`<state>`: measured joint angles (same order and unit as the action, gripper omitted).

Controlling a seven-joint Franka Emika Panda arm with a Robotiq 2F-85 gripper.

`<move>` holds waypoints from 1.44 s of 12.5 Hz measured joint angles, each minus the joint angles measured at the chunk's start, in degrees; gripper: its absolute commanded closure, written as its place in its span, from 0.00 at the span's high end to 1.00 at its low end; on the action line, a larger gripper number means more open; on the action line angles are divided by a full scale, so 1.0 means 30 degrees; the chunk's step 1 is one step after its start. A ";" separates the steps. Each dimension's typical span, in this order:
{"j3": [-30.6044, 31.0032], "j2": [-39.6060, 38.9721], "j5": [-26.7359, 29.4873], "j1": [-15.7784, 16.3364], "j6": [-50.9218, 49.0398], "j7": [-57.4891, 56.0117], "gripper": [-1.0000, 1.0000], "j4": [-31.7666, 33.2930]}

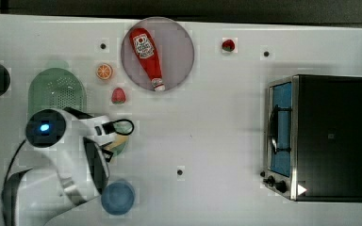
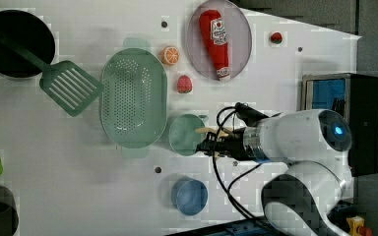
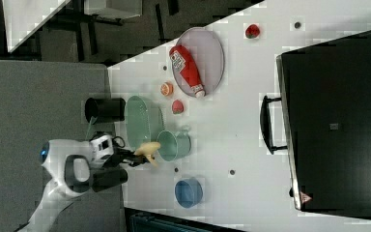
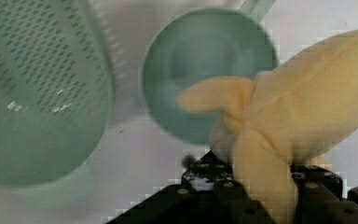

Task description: Pick Banana and place it in mug.

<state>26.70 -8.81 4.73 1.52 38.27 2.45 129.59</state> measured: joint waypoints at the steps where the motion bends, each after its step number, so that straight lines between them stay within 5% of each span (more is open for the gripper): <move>1: -0.0284 -0.0597 -0.0216 -0.0013 0.0737 0.0243 0.25 -0.0037; 2: -0.0368 -0.0926 -0.0556 -0.0188 0.1296 0.0439 0.29 0.0112; 9: -0.0135 -0.1714 -0.1244 -0.0349 0.3143 0.2686 1.00 0.0746; 15: -0.0028 -0.0455 -0.1012 -0.0247 0.3516 0.3185 1.00 0.0709; 18: -0.1455 0.3248 -0.1039 0.0019 0.1138 0.3365 1.00 0.0560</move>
<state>22.34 0.94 1.61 1.58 41.68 12.54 131.27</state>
